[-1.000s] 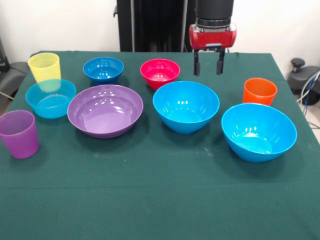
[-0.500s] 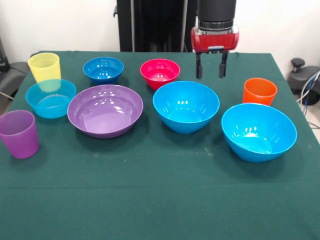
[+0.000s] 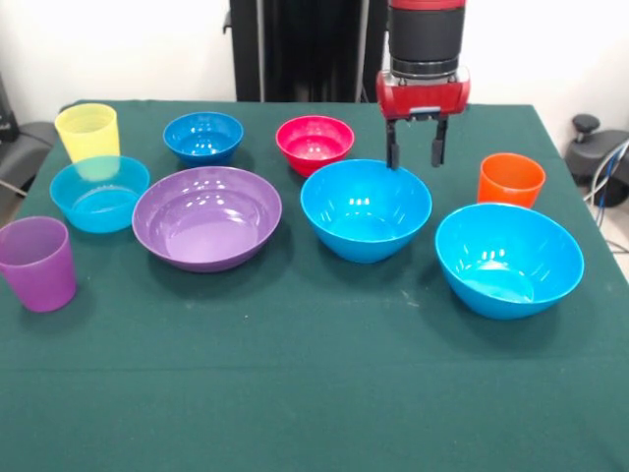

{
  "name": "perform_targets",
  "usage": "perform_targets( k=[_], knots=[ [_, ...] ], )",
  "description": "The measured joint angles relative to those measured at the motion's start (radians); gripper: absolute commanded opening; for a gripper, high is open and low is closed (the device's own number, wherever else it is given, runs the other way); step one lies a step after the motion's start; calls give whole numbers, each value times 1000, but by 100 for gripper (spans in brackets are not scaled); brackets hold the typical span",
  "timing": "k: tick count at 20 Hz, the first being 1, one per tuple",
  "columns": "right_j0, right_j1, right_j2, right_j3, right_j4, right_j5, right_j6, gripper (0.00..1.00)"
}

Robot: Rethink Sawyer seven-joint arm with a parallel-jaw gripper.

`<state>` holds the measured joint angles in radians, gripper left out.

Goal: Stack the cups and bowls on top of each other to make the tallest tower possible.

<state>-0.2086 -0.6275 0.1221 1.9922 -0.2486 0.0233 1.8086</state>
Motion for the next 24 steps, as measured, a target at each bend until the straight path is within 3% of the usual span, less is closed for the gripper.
perform_targets(
  k=[12,24],
  knots=[
    [4,94,-1,-51,0,0,0,100],
    [48,200,-39,-126,1,-23,0,100]
  ],
)
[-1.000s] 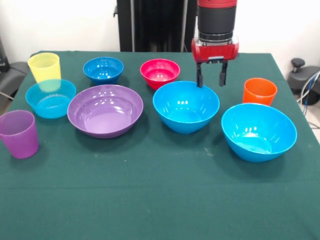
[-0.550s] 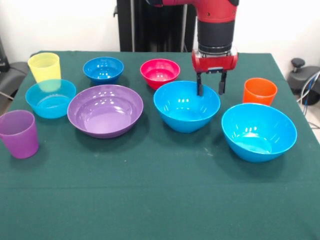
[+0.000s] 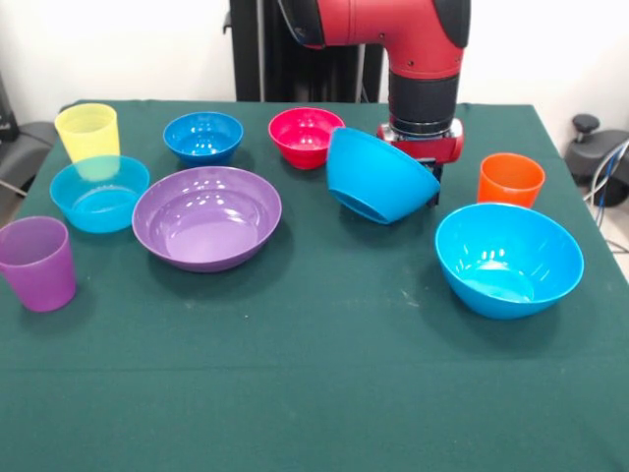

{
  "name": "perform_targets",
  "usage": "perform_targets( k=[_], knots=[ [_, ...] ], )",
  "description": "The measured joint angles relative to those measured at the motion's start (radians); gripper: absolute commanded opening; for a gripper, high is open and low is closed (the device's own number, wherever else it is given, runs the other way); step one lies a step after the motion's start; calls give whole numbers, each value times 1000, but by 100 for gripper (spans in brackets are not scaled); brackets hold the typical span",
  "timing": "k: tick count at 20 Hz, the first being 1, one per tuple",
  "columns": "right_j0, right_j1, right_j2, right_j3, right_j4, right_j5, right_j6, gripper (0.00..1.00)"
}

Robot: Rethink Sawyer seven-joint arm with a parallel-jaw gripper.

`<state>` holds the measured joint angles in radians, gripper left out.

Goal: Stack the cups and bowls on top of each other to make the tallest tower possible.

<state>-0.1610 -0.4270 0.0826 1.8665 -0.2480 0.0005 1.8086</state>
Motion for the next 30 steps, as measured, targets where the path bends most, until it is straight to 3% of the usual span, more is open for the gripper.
perform_targets(
  k=[30],
  knots=[
    [58,-17,-55,0,0,-20,0,100]
  ],
)
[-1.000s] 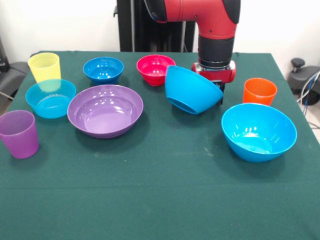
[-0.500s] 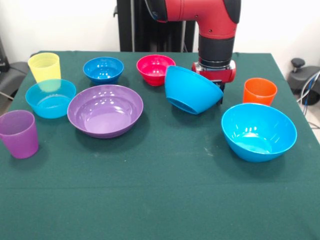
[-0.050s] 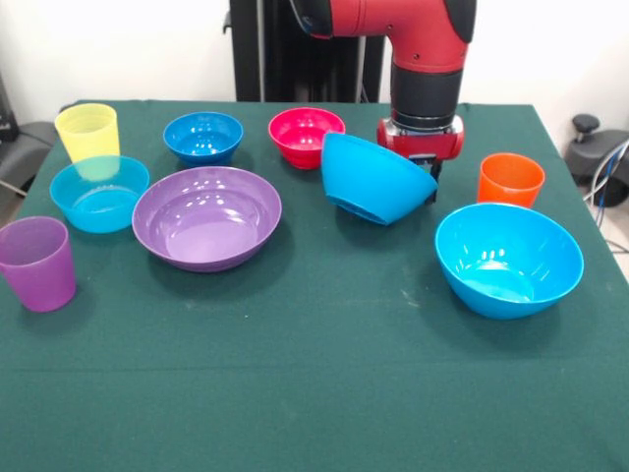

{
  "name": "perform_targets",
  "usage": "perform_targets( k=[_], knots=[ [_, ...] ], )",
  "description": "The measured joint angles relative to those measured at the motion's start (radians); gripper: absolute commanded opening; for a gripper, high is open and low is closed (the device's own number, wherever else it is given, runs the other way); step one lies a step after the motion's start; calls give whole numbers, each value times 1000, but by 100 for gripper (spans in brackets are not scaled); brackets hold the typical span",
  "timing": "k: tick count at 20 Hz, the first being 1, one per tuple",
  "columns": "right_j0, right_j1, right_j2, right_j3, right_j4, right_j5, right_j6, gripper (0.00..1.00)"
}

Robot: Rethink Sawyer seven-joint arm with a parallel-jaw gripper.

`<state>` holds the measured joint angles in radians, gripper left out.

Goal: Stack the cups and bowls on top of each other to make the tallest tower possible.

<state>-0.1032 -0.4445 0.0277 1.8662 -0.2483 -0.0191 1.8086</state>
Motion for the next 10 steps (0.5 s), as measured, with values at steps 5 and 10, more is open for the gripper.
perform_targets(
  k=[5,10],
  knots=[
    [-1,-30,-2,0,1,0,0,100],
    [-4,-57,-3,0,0,0,0,100]
  ],
)
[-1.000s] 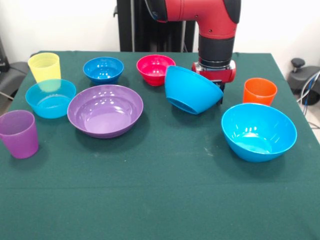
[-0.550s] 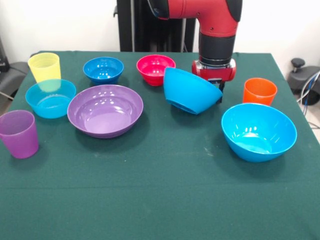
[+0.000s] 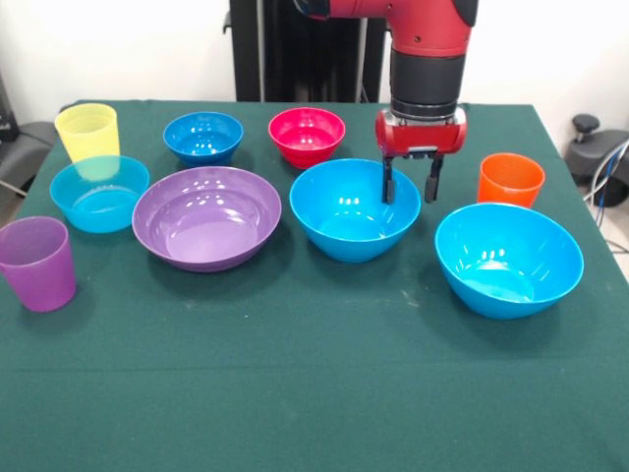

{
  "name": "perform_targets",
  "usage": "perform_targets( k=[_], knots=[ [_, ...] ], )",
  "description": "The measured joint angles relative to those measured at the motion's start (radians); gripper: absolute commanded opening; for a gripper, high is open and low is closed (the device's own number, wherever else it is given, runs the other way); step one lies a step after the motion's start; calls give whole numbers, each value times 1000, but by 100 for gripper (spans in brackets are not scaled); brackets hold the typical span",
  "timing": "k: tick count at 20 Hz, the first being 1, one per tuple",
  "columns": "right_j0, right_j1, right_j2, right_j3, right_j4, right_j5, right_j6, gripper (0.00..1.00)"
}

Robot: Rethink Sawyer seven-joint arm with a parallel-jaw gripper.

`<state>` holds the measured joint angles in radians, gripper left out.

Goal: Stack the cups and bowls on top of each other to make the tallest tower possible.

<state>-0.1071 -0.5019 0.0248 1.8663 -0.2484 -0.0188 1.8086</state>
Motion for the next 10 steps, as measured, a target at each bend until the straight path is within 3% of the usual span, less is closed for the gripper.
perform_targets(
  k=[10],
  knots=[
    [-4,-23,0,0,0,0,0,100]
  ],
)
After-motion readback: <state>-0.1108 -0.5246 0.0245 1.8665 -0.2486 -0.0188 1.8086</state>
